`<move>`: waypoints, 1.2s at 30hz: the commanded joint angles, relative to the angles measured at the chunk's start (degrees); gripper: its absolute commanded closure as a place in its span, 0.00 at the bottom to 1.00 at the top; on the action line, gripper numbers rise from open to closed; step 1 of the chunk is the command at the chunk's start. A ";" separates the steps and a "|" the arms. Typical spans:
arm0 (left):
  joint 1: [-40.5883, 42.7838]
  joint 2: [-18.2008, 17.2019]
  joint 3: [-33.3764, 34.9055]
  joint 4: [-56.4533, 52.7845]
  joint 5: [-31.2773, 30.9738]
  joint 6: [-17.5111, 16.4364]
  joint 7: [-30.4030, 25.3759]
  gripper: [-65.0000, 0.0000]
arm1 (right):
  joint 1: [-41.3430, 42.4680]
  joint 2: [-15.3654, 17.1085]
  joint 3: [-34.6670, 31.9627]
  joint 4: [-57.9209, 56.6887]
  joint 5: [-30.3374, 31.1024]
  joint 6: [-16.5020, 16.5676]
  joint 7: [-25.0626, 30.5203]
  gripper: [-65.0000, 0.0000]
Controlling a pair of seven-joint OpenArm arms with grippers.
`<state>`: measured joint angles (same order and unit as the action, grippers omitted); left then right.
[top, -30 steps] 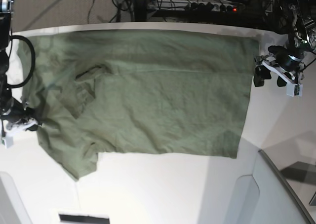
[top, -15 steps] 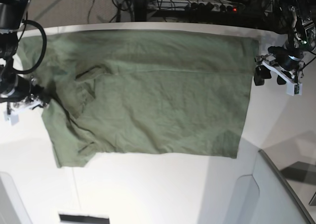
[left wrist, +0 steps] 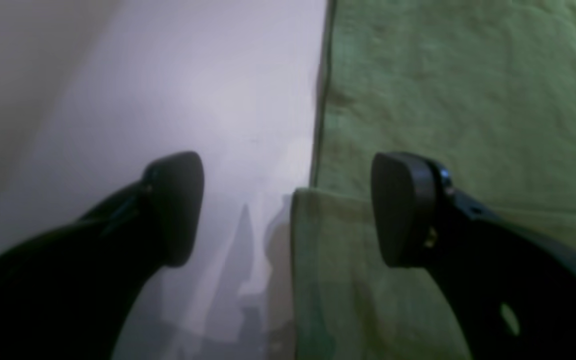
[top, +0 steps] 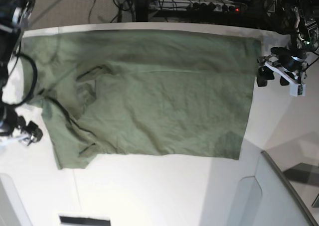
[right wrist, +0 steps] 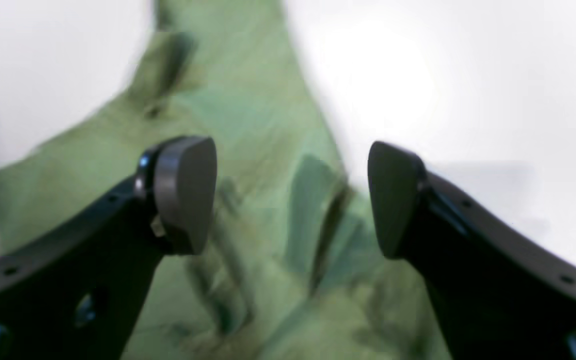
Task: Layout the t-shirt on the table in an organized manner, then fold the t-shirt properly
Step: 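Pull the sleeve outward with the right gripper to smooth it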
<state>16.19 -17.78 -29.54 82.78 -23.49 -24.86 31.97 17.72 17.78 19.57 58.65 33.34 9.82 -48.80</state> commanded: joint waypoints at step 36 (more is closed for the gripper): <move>-6.03 -0.99 -0.31 -2.83 -0.56 -0.15 -1.24 0.23 | 7.91 -2.18 -4.41 -18.35 -8.77 -0.46 9.89 1.00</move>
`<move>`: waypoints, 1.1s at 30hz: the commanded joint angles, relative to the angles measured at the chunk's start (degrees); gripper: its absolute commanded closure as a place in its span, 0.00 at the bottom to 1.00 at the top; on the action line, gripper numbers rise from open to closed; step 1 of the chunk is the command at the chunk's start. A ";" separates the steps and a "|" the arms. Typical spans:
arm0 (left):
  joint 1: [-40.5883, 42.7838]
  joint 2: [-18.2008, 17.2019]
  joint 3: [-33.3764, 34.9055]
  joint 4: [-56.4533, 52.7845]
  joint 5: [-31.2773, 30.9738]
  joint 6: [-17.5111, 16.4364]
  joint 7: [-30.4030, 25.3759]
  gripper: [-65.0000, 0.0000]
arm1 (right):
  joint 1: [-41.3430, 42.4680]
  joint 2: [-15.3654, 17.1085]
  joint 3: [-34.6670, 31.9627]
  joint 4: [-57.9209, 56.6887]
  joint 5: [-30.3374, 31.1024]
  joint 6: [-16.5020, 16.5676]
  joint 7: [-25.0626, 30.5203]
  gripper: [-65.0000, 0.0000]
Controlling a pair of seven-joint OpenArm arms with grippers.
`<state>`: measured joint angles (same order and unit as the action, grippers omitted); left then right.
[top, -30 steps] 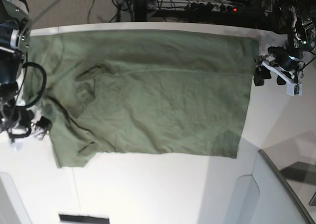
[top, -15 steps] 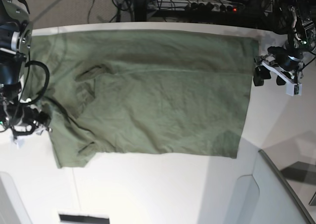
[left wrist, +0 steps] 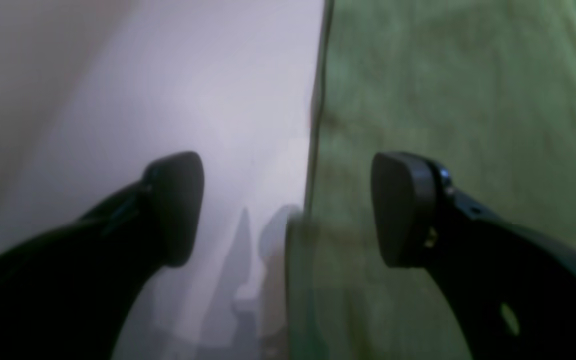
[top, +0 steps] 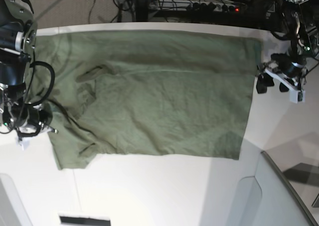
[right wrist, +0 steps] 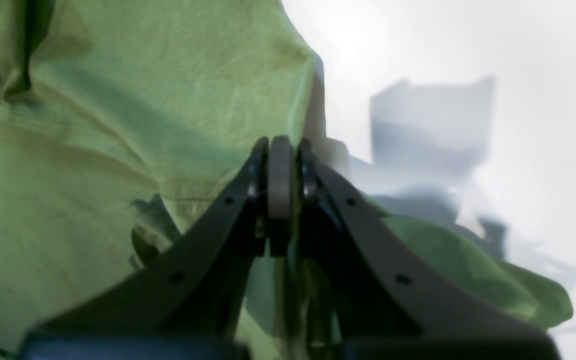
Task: Layout the t-shirt on the table in an organized manner, then fold the t-shirt properly
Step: 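Pull the sleeve outward with the right gripper to smooth it, then lower the left gripper onto the shirt's side edge and grasp it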
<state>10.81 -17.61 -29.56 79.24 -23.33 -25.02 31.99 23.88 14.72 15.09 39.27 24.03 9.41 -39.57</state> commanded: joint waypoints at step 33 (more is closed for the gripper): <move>-28.96 -0.99 20.37 -35.68 -0.62 0.00 -1.70 1.00 | 1.66 0.97 0.07 1.13 0.54 0.30 0.67 1.00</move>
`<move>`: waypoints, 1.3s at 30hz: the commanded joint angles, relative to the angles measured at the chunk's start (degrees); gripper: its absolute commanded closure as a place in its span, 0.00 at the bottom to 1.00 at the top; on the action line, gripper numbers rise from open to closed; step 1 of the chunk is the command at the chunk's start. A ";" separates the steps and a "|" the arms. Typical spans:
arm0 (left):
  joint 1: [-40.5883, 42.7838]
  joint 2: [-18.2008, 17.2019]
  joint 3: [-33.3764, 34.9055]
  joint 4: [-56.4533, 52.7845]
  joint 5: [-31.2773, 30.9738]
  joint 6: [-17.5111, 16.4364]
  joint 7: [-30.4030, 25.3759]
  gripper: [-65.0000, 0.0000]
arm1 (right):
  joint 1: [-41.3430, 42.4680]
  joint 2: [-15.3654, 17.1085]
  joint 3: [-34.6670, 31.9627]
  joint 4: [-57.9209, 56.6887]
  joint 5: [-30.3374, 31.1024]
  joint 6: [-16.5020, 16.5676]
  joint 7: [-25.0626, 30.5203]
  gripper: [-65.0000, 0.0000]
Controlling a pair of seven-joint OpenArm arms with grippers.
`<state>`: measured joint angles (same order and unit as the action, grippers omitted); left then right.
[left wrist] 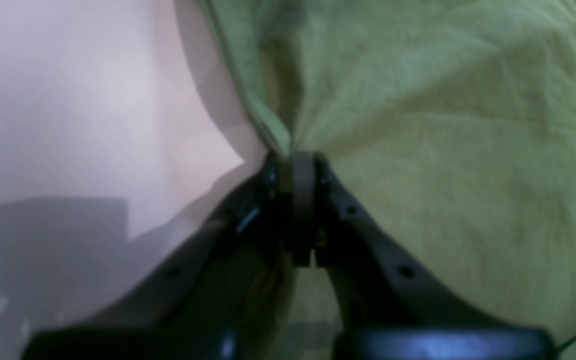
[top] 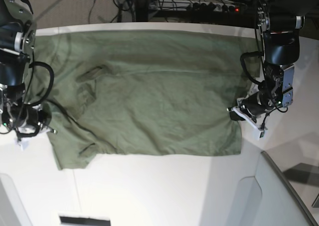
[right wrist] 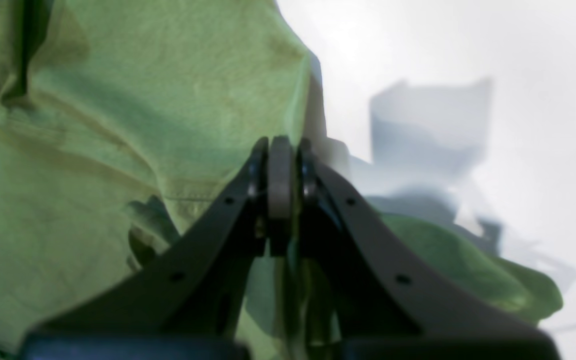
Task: Layout the t-shirt on the table in an organized manner, then fold the t-shirt properly
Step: 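Lower the left gripper onto the shirt's side edge and grasp it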
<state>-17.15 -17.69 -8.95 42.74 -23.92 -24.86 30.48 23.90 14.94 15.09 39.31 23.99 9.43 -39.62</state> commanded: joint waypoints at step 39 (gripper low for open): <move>24.75 -3.63 -9.47 36.42 -0.03 -0.06 9.74 0.53 | 1.73 0.75 0.07 1.09 0.58 0.28 0.63 1.00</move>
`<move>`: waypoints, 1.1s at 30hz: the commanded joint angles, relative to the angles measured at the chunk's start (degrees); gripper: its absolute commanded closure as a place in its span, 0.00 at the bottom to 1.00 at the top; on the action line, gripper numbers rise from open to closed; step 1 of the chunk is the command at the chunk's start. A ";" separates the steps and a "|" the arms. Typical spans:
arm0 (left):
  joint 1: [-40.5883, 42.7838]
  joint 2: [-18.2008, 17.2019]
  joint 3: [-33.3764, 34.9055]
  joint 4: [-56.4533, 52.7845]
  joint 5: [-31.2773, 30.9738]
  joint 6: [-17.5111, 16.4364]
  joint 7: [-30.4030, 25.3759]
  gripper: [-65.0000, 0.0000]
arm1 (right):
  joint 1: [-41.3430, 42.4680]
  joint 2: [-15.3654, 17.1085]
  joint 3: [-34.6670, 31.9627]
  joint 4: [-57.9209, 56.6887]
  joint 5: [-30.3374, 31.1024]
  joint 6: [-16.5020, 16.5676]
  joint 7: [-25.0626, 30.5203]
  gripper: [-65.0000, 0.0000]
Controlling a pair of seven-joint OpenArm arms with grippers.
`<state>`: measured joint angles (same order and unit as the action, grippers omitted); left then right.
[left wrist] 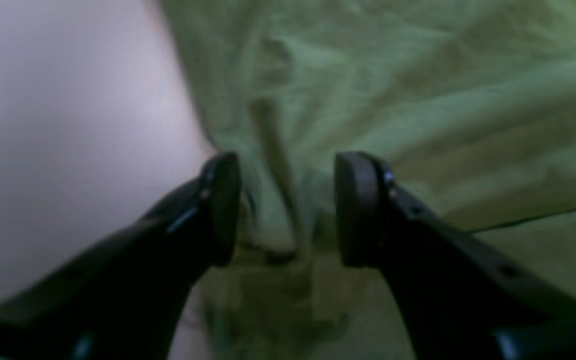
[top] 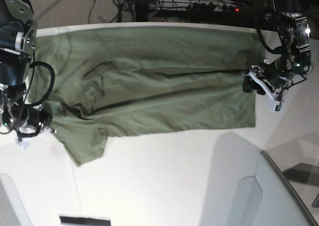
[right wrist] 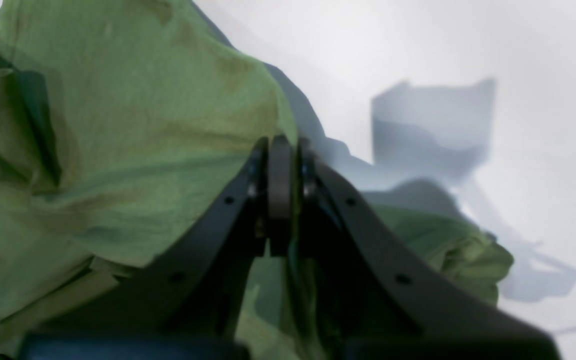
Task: Layout the t-shirt on the table in an organized manner, then fold the t-shirt properly
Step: 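Lower the left gripper onto the shirt's side edge and grasp it, then drag the held side edge along the table with the left gripper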
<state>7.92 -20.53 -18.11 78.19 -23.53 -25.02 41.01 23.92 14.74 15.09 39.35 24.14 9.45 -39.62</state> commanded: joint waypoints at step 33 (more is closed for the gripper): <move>-33.02 -2.72 5.76 -48.08 -0.43 0.09 -15.30 0.25 | 1.70 1.30 -0.02 1.04 0.43 0.26 0.71 1.00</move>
<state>-24.08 -22.50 -12.32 29.76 -23.81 -24.84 25.04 23.92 15.05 14.98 39.35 24.01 9.45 -39.75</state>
